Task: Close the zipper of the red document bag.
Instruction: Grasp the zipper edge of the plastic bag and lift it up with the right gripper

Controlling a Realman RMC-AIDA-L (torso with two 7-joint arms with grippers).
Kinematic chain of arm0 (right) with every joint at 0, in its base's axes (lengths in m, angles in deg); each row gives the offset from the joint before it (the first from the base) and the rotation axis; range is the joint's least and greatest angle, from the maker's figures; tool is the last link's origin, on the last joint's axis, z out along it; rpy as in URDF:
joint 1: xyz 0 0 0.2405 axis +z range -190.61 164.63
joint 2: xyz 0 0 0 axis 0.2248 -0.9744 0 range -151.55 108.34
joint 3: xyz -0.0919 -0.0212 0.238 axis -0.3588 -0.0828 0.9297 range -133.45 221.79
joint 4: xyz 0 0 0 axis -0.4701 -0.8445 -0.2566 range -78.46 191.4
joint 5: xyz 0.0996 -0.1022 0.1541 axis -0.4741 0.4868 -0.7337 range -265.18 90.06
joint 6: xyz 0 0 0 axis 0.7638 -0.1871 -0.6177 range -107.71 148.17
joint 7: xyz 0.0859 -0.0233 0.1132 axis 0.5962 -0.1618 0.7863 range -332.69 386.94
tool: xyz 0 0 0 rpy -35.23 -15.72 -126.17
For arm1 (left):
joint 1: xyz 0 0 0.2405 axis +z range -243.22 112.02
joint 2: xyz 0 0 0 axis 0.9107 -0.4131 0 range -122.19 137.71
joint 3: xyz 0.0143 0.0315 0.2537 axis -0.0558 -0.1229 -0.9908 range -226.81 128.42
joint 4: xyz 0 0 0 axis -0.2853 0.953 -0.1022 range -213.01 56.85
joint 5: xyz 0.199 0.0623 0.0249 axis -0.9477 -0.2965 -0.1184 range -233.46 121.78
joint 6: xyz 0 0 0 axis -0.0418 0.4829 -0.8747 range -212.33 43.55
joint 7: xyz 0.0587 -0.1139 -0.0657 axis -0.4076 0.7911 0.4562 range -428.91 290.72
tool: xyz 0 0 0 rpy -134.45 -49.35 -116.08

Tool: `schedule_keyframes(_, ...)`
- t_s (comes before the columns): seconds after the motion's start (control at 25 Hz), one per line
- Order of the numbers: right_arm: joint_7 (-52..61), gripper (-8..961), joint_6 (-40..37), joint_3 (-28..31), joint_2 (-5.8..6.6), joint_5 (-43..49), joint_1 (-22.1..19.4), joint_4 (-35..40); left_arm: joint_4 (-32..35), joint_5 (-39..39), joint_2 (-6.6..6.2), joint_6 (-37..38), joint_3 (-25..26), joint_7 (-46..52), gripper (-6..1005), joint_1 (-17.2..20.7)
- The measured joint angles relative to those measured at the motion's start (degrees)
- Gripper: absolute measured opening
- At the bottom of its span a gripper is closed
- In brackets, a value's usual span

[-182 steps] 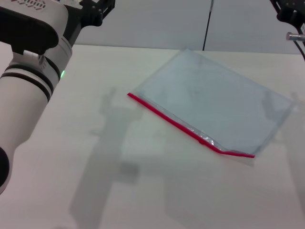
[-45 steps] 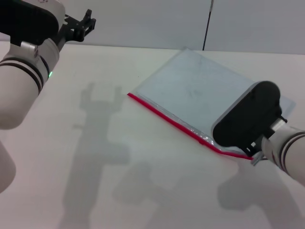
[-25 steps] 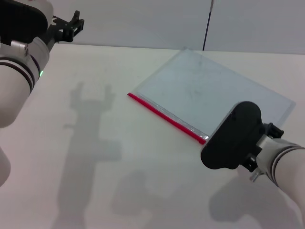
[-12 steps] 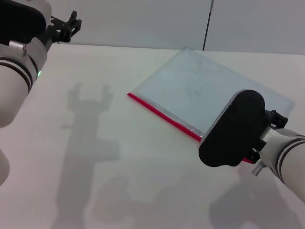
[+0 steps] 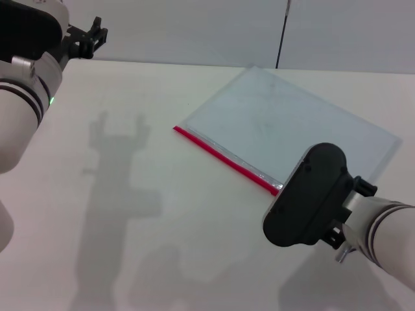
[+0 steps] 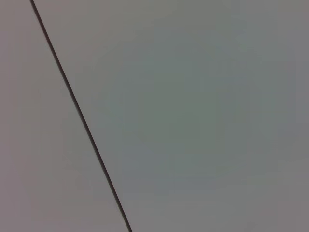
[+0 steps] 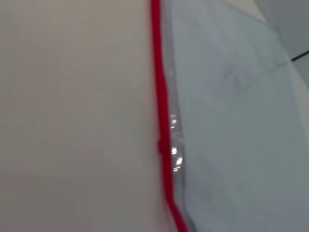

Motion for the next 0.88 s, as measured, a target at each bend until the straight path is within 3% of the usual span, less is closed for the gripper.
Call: schedule_keyframes(0.88,1.3,469,-4.4,-0.6,-0.12,-2.0,3.4,-9.1,-0.1,0.0,0.12,0.0,0.0,0.0,802,-0.3)
